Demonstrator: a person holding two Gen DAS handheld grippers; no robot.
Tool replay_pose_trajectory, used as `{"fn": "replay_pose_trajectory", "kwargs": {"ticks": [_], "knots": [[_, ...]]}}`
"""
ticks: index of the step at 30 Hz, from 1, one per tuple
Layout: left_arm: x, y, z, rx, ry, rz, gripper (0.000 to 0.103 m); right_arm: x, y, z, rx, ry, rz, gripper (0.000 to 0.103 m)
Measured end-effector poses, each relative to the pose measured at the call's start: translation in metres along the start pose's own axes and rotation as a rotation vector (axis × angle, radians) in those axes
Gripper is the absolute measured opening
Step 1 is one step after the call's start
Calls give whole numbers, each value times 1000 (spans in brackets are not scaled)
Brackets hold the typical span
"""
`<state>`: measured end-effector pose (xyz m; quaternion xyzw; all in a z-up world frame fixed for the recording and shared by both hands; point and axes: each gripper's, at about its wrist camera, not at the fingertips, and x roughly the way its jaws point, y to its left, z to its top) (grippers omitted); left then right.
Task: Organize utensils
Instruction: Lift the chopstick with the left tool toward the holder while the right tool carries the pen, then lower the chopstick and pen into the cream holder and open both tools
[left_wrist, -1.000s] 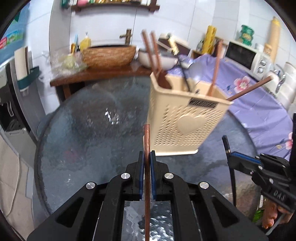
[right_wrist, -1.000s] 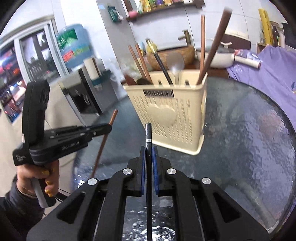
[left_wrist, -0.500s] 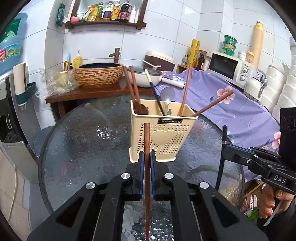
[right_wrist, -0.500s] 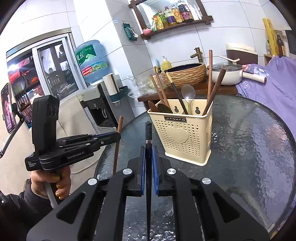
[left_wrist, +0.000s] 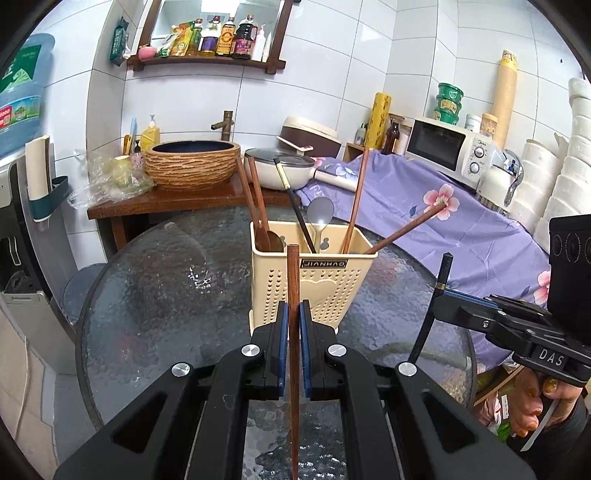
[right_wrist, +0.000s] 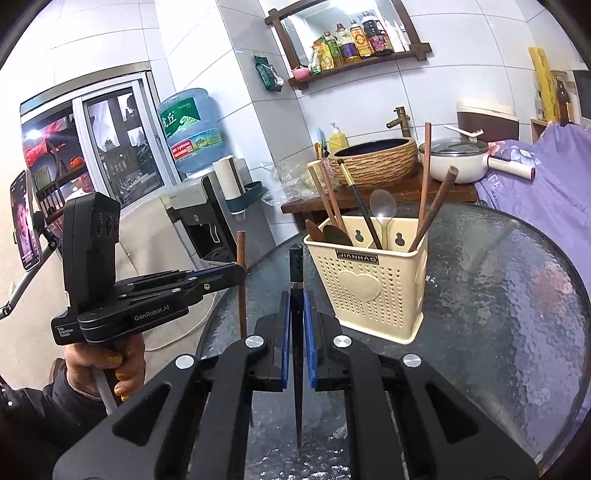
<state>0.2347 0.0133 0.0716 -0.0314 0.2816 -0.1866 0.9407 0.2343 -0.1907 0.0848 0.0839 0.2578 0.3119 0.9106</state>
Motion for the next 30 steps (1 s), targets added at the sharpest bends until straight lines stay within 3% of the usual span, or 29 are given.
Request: {"fn": "replay_pose_trajectory", "kwargs": {"ticks": [16, 23, 30], "knots": [[-13, 1, 29, -2, -61, 5, 6, -2, 15, 32, -59, -25, -27, 8], [-23, 1, 71, -21, -119, -11, 6, -10, 25, 69, -91, -44, -34, 8], [-26, -2, 124, -56, -221, 13, 6, -25, 32, 120, -145, -137, -100, 8]]}}
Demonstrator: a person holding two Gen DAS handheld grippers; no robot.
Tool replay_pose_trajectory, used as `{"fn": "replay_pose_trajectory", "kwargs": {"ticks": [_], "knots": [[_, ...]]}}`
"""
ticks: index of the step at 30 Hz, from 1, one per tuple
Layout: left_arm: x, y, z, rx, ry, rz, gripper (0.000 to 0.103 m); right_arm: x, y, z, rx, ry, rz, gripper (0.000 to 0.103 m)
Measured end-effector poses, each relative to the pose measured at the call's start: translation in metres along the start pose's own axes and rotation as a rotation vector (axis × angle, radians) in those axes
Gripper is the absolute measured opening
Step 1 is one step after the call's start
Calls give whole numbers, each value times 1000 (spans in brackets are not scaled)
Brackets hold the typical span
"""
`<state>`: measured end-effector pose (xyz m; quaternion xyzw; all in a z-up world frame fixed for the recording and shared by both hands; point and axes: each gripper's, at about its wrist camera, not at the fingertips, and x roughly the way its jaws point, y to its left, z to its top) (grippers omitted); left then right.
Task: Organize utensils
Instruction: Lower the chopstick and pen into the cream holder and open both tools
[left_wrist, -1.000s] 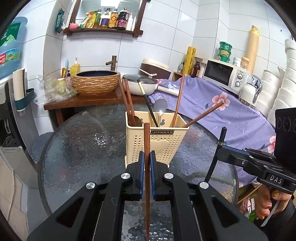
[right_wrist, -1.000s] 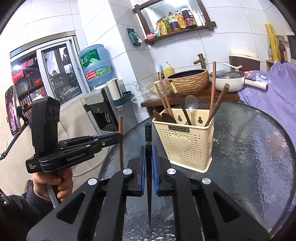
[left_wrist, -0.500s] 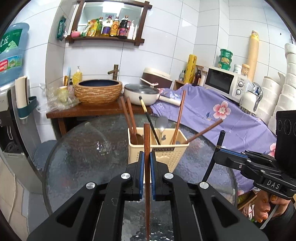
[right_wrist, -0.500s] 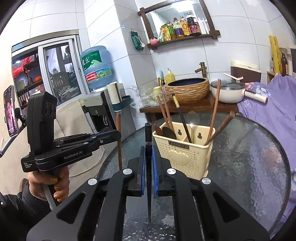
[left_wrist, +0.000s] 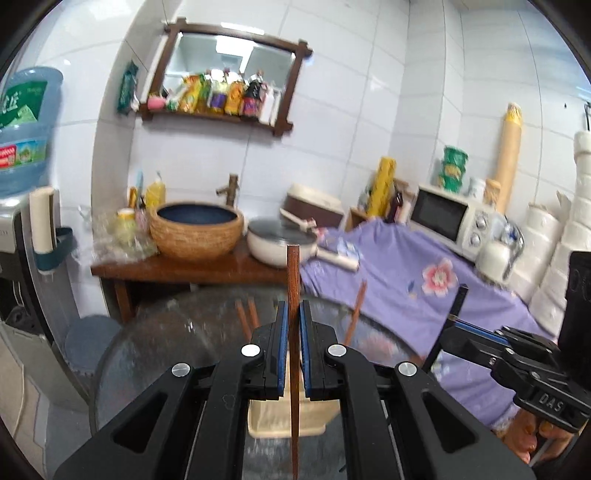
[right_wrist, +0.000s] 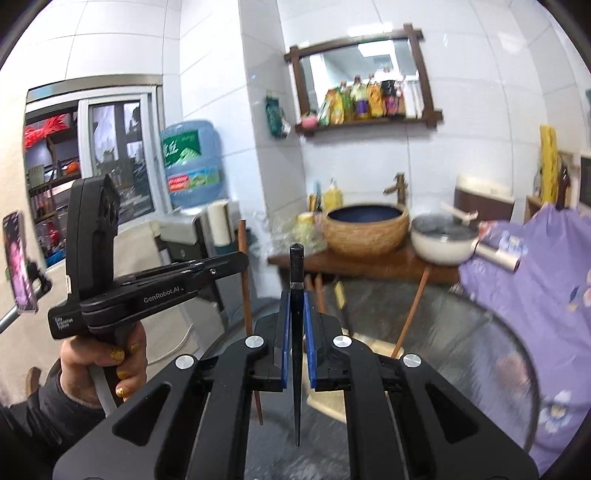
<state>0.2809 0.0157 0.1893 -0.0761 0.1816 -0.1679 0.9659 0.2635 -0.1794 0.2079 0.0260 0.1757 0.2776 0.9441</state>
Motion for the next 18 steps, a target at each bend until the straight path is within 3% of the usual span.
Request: {"fn": "replay_pose_trajectory", "kwargs": {"ticks": [10, 18], "knots": [[23, -11, 43, -43, -181, 89, 6, 17, -20, 53, 11, -131, -150, 8], [69, -8, 16, -71, -159, 136, 6, 48, -21, 28, -31, -158, -279, 8]]}}
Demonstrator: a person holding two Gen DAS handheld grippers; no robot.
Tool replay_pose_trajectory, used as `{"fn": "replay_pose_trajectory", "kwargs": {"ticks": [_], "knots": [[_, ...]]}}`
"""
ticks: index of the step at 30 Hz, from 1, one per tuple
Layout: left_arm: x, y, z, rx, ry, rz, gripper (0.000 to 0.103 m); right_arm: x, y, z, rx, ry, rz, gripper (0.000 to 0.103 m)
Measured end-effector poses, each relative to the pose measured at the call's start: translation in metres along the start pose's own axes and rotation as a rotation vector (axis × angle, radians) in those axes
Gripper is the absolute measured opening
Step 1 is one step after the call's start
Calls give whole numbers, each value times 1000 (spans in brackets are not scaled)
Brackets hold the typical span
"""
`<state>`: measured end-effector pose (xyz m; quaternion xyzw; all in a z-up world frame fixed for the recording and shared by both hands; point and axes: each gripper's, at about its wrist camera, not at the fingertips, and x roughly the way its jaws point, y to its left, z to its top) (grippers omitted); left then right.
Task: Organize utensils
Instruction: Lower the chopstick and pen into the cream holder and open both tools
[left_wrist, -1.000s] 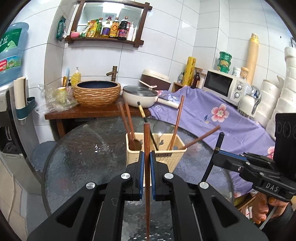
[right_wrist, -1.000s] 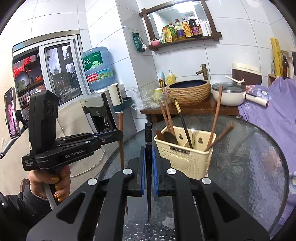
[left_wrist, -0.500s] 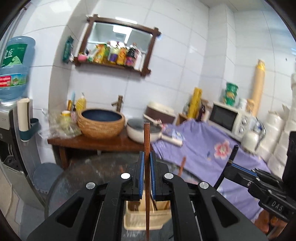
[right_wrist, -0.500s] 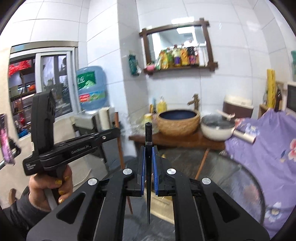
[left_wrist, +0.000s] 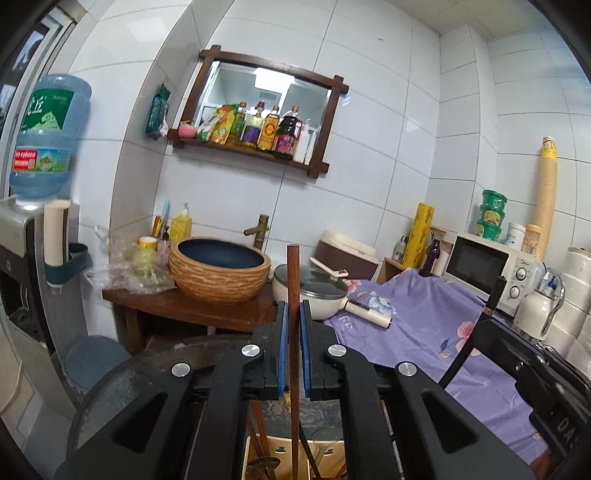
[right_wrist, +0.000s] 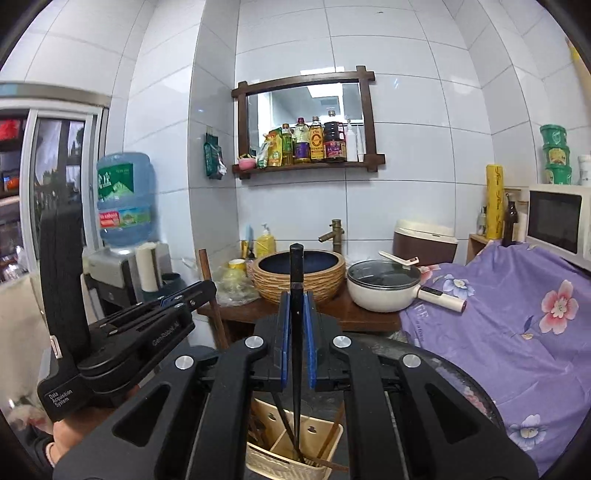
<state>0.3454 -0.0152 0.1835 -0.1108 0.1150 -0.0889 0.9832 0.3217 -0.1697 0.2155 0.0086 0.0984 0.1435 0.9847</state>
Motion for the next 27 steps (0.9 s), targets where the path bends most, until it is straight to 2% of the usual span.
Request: {"fn": "replay_pose_trajectory", "kwargs": {"ticks": [5, 11, 21, 27], "knots": [[9, 7, -20, -4, 27, 16, 6, 19, 11, -29, -45, 50, -38, 8], [10, 0, -44, 70, 34, 23, 6, 33, 12, -57, -36, 112, -53, 8], [27, 3, -77, 97, 137, 5, 6, 41, 8, -84, -21, 181, -56, 8], [29, 5, -85, 104, 174, -4, 6, 41, 10, -85, -33, 184, -59, 8]]}}
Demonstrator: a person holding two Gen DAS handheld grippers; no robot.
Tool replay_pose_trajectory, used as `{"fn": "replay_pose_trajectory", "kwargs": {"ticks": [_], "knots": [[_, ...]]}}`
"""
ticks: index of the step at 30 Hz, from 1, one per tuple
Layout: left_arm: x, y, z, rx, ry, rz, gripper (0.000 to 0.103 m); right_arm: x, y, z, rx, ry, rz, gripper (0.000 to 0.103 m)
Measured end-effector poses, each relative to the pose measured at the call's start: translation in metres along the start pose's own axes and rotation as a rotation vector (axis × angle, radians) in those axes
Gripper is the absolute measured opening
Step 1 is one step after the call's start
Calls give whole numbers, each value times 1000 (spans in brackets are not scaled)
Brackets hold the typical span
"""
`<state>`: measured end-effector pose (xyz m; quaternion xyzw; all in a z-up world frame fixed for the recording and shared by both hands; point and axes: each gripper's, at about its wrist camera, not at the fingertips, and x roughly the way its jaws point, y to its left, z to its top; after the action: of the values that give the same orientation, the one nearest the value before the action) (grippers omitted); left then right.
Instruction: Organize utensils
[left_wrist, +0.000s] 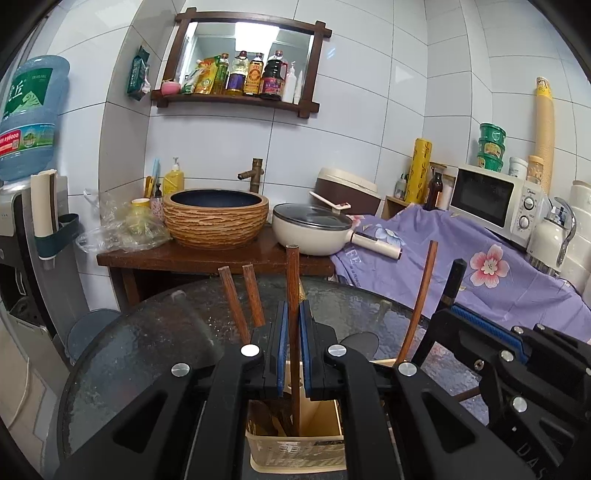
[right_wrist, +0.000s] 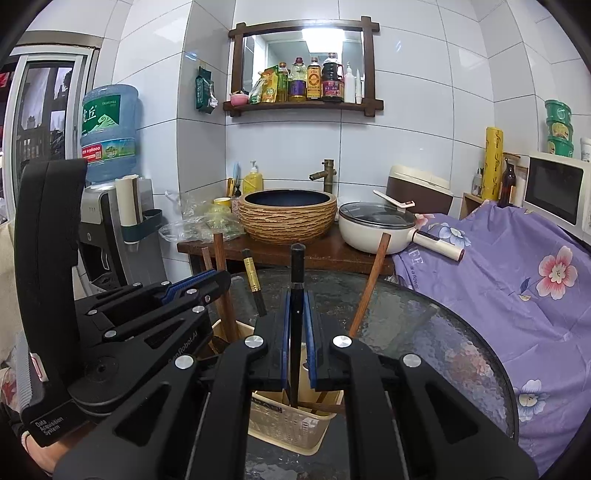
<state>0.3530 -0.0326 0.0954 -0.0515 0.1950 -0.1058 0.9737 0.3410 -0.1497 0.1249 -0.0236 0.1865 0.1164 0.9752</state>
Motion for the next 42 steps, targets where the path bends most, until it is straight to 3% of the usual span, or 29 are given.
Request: {"fn": "replay_pose_trajectory", "kwargs": {"ticks": [2, 4, 6, 8, 10, 12, 15, 16, 18, 21, 24, 29, 31, 33, 37, 42], "knots": [[-1, 0, 0, -1, 6, -5, 8, 0, 0, 1, 3, 4, 4, 8], [-4, 0, 2, -3, 4, -5, 20, -2, -1, 3, 4, -1, -1, 8], [-11, 2, 5, -13, -13, -9, 39, -5, -2, 4, -3, -10, -6, 10], [-21, 3, 8, -10, -36, -4, 49, -12, -3, 6, -8, -24, -2, 18], [-35, 4, 10, -2, -74, 16, 58, -26, -6, 8, 5, -61, 3, 44], [-48, 7, 12, -8, -106, 30, 74, -43, -9, 9, 13, -111, 2, 55], [-75, 16, 8, -35, -157, 22, 83, -65, -10, 7, 6, -137, 18, 58], [-83, 17, 6, -35, -163, 14, 85, -71, -11, 4, 9, -138, 26, 66], [-94, 17, 0, -25, -166, 10, 93, -84, -11, -4, 22, -151, 39, 70], [-111, 14, -16, 10, -161, 5, 96, -100, -6, -23, 14, -153, 50, 71], [-120, 11, -34, 43, -138, 24, 96, -109, 1, -41, -14, -149, 39, 82], [-122, 10, -77, 107, -63, 66, 96, -117, 12, -90, -56, -105, 13, 85], [-122, 11, -99, 135, -36, 89, 96, -118, 11, -113, -38, -87, 6, 94], [-121, 12, -127, 161, 17, 109, 96, -120, 8, -137, -5, -62, 19, 95], [-137, 15, -171, 158, 44, 128, 96, -130, 12, -180, -21, -28, -3, 97], [-156, 14, -205, 149, 106, 161, 96, -162, 19, -220, -62, -20, -32, 97]]}}
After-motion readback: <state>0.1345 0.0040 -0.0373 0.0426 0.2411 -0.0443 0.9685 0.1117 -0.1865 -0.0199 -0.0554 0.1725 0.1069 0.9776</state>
